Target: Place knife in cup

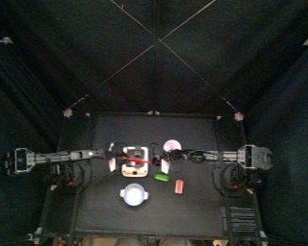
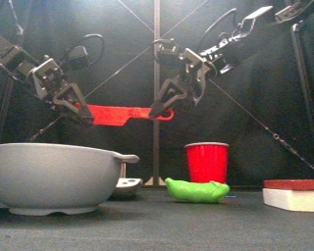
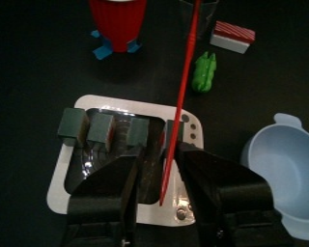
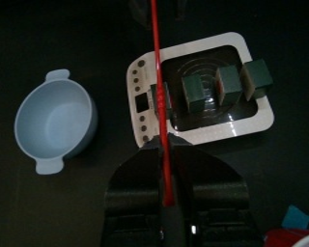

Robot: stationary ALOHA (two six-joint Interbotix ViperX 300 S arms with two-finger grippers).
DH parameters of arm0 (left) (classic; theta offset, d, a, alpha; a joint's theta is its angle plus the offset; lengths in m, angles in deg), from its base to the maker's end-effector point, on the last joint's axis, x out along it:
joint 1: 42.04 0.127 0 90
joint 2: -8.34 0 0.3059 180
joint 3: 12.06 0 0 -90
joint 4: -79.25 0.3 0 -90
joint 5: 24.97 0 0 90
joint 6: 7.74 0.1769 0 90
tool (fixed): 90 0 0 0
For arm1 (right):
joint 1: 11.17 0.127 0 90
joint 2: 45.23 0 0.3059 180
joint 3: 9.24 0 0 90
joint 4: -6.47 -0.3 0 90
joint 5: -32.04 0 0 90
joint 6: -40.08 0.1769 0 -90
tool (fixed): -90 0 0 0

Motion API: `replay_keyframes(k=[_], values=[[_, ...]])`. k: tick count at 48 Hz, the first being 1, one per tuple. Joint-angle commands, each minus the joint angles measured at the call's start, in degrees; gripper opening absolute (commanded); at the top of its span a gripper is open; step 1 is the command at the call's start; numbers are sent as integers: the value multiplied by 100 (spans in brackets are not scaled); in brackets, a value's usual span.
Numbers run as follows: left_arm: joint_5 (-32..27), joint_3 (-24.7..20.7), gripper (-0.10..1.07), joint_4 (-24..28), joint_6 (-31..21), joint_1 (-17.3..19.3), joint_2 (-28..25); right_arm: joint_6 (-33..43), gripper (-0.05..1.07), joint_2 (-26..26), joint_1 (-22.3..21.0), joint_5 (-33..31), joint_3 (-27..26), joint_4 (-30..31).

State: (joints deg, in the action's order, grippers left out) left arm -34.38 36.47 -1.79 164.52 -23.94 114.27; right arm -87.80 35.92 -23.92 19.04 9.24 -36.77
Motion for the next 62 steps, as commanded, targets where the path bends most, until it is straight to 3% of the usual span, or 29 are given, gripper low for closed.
replay_keyframes(k=[1, 10, 18, 26, 33, 41, 48, 54, 62], values=[[97, -149, 74, -88, 9, -44, 53, -9, 26, 334, -9, -53, 18, -97], [360, -158, 74, -105, 18, -167, 483, 9, 26, 615, -26, -466, 229, -475], [703, -18, 74, -79, 26, -422, 1055, 62, 26, 782, -114, -1107, 97, -993], [1301, 202, 74, -114, -9, -642, 1696, 1055, 26, 853, -404, -1415, -62, -1107], [1714, 457, 74, -79, 9, -809, 2030, 2417, 26, 853, -457, -1731, -167, -360], [1775, 483, 74, 0, 9, -835, 2065, 4324, 26, 853, -413, -2259, -563, 1248], [1775, 554, 74, 44, 0, -844, 2065, 5801, 26, 853, -299, -3401, -1169, 2716], [1775, 563, 74, 44, 0, -844, 2065, 6319, 26, 861, -255, -4263, -1547, 3428], [1775, 589, 74, 35, -9, -853, 2065, 6319, 26, 1037, -308, -5229, -1775, 3516]])
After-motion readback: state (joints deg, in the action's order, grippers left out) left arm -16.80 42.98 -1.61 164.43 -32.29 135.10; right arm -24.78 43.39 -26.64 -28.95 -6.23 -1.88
